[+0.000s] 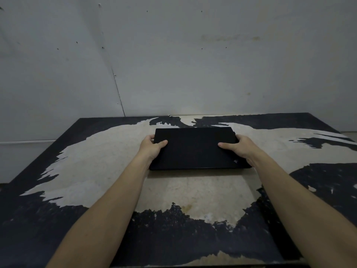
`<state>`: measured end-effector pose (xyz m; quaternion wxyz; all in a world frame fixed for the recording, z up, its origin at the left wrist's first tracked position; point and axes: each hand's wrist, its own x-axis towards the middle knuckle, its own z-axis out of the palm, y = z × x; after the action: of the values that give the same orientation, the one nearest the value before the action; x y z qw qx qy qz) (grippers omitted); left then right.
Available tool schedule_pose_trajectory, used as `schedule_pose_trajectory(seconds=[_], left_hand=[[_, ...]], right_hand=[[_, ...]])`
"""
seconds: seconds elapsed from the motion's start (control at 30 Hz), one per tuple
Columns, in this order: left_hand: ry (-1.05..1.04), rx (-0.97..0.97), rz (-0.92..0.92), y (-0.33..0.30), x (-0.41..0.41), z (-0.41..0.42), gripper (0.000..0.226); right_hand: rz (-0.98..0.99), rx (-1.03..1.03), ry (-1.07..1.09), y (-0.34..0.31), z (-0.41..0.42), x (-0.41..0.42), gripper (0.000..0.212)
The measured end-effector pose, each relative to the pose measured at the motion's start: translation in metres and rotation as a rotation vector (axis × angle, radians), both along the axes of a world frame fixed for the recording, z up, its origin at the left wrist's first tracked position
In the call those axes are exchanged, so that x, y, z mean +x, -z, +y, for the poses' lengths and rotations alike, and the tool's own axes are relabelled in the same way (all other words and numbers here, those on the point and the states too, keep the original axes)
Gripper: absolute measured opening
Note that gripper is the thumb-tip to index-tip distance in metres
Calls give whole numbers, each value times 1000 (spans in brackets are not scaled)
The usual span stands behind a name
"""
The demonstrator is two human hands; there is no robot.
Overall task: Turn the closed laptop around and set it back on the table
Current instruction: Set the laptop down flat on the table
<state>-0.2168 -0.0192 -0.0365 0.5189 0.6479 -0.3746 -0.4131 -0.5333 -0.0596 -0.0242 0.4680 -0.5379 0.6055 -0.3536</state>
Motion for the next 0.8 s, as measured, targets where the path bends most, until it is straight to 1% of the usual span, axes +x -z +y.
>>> schedule_pose_trajectory(seconds=[0.1,0.2,0.27,0.4,0.43,0.5,0.6,0.67,0.8], left_hand=[[-1,13,-48,2,-1,-3,53],[8,26,-63,4,-4,-6,53],[23,39,-98,5,-7,-8,52],[36,63,-165,10,-10,-9,50],[38,70,-193,13,-9,-10,51],[32,81,-257,22,-6,-17,55],[24,110,-309,25,-4,-20,48],[30,129,-363,24,-5,-20,55],[35,167,-424,42,4,-38,66]], right_hand=[[51,-12,2,6,-4,-4,54],[119,2,21,10,-6,-9,67],[151,21,32,11,-4,-10,70],[244,8,51,19,-11,-16,102],[276,0,48,22,-13,-18,103],[329,-9,44,24,-16,-18,97],[370,-16,54,20,-14,-15,99],[411,-15,61,14,-7,-12,98],[509,-12,67,6,0,-8,82]])
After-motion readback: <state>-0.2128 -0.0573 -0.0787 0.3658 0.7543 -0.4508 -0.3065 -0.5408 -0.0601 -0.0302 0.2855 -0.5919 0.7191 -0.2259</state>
